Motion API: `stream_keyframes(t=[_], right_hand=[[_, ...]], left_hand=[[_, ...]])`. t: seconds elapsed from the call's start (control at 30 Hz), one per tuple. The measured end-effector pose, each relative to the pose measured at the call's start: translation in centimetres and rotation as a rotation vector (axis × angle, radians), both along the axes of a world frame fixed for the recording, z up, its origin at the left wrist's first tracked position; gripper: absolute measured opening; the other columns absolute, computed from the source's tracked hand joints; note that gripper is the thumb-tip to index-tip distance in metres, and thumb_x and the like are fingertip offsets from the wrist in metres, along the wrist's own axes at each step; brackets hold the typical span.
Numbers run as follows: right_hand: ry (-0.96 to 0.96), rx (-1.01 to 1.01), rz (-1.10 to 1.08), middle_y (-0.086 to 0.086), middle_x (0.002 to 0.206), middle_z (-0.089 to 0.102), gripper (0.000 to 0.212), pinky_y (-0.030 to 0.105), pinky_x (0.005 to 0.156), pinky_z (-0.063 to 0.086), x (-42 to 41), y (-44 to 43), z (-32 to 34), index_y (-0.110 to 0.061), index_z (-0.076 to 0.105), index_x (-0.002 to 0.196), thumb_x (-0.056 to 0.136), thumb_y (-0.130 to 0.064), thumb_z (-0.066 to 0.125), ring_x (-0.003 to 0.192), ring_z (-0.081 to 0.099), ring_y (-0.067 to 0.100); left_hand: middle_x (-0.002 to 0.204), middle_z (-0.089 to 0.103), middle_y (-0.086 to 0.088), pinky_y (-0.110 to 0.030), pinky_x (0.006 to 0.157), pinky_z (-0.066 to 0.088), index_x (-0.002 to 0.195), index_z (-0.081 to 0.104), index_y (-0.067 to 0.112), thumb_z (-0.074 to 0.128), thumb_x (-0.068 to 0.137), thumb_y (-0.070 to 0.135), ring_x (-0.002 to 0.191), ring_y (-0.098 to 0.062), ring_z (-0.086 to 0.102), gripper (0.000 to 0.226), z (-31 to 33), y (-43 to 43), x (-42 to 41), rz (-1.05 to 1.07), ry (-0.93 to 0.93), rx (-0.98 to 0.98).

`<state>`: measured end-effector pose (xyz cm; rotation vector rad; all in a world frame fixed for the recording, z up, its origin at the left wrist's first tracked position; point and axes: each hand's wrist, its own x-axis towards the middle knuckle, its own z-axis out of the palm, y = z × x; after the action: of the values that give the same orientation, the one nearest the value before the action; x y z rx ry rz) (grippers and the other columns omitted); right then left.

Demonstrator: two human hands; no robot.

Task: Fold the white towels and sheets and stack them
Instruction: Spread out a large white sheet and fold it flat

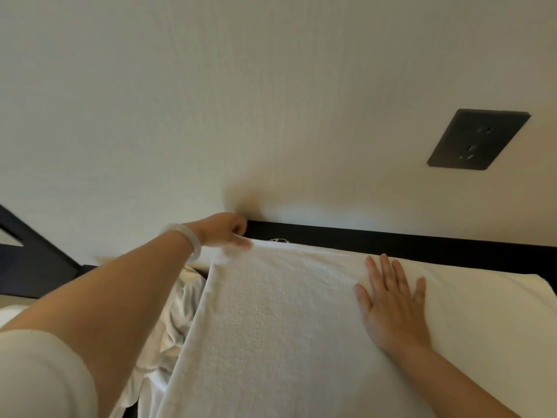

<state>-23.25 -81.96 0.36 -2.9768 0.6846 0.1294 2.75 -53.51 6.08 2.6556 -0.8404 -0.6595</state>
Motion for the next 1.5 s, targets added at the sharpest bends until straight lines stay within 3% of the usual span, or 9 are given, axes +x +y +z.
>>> stream_keyframes(t=[0.17,0.3,0.43,0.63,0.83,1.0,1.2,1.37,1.5], right_hand=[[-0.010,-0.001,0.000,-0.006,0.163,-0.022,0.067,0.054,0.120,-0.011,-0.1,0.0,-0.2,-0.034,-0.017,0.154,0.094,-0.060,-0.002,0.150,-0.020,0.015],[-0.007,0.012,-0.004,-0.006,0.164,-0.020,0.066,0.055,0.120,-0.010,-0.1,0.1,0.2,-0.034,-0.014,0.155,0.096,-0.060,0.001,0.150,-0.019,0.015],[0.005,0.017,-0.016,-0.005,0.164,-0.017,0.064,0.056,0.119,-0.010,0.1,0.5,0.7,-0.035,-0.010,0.156,0.099,-0.058,0.009,0.151,-0.015,0.017],[0.025,0.018,0.304,-0.015,0.162,-0.019,0.058,0.039,0.120,-0.017,-3.4,-5.6,1.1,-0.043,-0.021,0.147,0.101,-0.053,0.012,0.145,-0.026,0.003],[0.110,0.031,-0.078,-0.011,0.164,-0.014,0.061,0.050,0.119,-0.010,-7.7,-14.1,2.8,-0.041,-0.009,0.154,0.100,-0.059,0.012,0.151,-0.014,0.014],[0.051,0.060,0.120,-0.018,0.162,-0.017,0.059,0.032,0.119,-0.017,-11.3,-15.9,2.1,-0.046,-0.014,0.151,0.100,-0.059,0.013,0.144,-0.025,-0.002],[0.081,-0.023,-0.325,0.001,0.166,-0.006,0.064,0.047,0.123,-0.001,-9.8,-21.1,2.8,-0.024,-0.003,0.158,0.104,-0.052,0.016,0.152,-0.007,0.017],[-0.019,-0.080,0.023,-0.003,0.166,-0.009,0.062,0.054,0.117,-0.012,-7.6,-12.5,0.8,-0.036,-0.008,0.155,0.097,-0.058,-0.001,0.151,-0.014,0.019],[0.018,0.007,-0.127,-0.009,0.164,-0.016,0.076,0.057,0.118,-0.010,-7.3,-12.4,-0.3,-0.047,-0.013,0.152,0.080,-0.070,-0.015,0.151,-0.016,0.019]], left_hand=[[0.097,0.058,-0.004,-0.028,0.070,0.041,0.097,0.051,0.013,0.064,0.089,0.012,0.092,-0.030,0.058,0.015,0.5,0.7,-0.9,0.192,-0.174,-0.083],[0.126,0.049,-0.010,-0.035,0.095,0.038,0.132,0.047,0.011,0.054,0.092,0.015,0.113,-0.029,0.047,0.040,-0.8,-4.8,-8.7,0.159,-0.672,0.096],[0.164,0.015,-0.003,-0.053,0.121,0.001,0.155,0.021,0.025,0.023,0.100,0.052,0.151,-0.029,0.009,0.061,-3.3,-11.3,-18.8,-0.169,-0.395,-0.058],[0.165,-0.012,0.006,-0.063,0.114,-0.011,0.156,-0.003,0.037,0.010,0.100,0.050,0.151,-0.022,-0.015,0.059,-5.3,-11.3,-19.0,-0.150,-0.446,0.078],[0.164,-0.011,0.008,-0.060,0.117,-0.007,0.156,-0.005,0.037,-0.006,0.089,0.052,0.151,-0.019,-0.012,0.068,-5.5,-11.2,-19.0,-0.112,-0.465,0.076],[0.164,-0.006,0.009,-0.057,0.117,-0.005,0.154,-0.004,0.037,-0.002,0.091,0.053,0.151,-0.018,-0.007,0.066,-6.0,-11.1,-18.7,-0.113,-0.479,0.030],[0.163,-0.011,0.012,-0.053,0.118,-0.009,0.153,-0.011,0.040,-0.005,0.089,0.054,0.151,-0.015,-0.012,0.066,-5.8,-11.1,-18.8,-0.110,-0.465,0.044],[0.162,-0.019,0.013,-0.054,0.119,-0.010,0.153,-0.015,0.040,-0.006,0.090,0.053,0.149,-0.015,-0.018,0.064,-5.2,-11.2,-19.0,-0.105,-0.452,0.070],[0.160,-0.021,0.017,-0.058,0.117,-0.012,0.149,-0.020,0.046,0.001,0.097,0.057,0.149,-0.011,-0.021,0.058,-5.2,-9.9,-17.6,-0.206,-0.409,0.052]])
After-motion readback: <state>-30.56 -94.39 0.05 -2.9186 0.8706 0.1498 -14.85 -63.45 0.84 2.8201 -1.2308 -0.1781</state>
